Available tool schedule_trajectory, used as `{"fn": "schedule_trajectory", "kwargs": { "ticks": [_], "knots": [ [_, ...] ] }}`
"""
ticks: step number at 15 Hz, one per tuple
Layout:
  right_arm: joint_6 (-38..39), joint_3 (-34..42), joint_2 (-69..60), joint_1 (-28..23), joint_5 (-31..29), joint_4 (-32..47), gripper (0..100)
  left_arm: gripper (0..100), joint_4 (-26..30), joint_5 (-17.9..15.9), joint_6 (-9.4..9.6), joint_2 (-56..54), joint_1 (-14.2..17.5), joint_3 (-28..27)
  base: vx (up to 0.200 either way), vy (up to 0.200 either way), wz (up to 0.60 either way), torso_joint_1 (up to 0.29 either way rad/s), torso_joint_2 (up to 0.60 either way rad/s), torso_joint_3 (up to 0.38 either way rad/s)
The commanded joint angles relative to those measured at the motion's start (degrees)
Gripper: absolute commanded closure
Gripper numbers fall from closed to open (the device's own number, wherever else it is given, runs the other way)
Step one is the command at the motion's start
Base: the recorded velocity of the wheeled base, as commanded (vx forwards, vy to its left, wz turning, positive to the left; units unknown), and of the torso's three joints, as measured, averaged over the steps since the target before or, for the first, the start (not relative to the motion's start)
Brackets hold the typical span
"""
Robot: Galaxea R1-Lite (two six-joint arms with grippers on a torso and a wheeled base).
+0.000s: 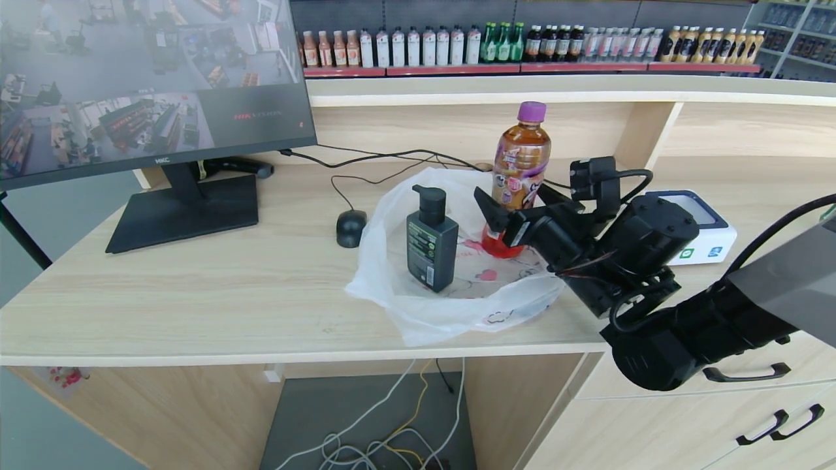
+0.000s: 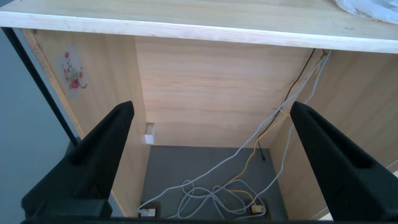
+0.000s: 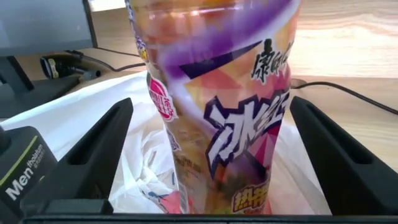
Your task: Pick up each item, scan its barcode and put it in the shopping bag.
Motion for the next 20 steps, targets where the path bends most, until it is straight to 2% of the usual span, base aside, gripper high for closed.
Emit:
{"fn": "schedule_trajectory", "kwargs": {
  "ticks": [1,3,7,13,16,20],
  "knots": [
    [0.0,4.4,-3.9,0.2,0.1,-1.5,0,0,0.0,0.0,-0.01,0.0,0.0,0.0,0.0,0.0,0.0,0.0,0.0,0.0],
    [0.0,10.4,-6.5,0.1,0.0,-5.2,0,0,0.0,0.0,-0.01,0.0,0.0,0.0,0.0,0.0,0.0,0.0,0.0,0.0],
    [-0.2,22.4,-13.3,0.2,-0.1,-5.8,0,0,0.0,0.0,-0.1,0.0,0.0,0.0,0.0,0.0,0.0,0.0,0.0,0.0],
    [-0.8,24.5,-17.8,1.2,-0.1,-5.8,0,0,0.0,0.0,-0.1,0.0,0.0,0.0,0.0,0.0,0.0,0.0,0.0,0.0],
    [-0.6,25.0,-18.1,1.4,-0.1,-5.8,0,0,0.0,0.0,-0.1,0.0,0.0,0.0,-0.2,0.0,0.0,-0.001,0.0,0.002],
    [-0.4,26.3,-18.9,1.3,-0.1,-5.8,0,0,0.0,0.0,-0.01,0.0,0.0,0.0,0.0,0.0,0.0,0.0,0.0,0.0]
  ]
}}
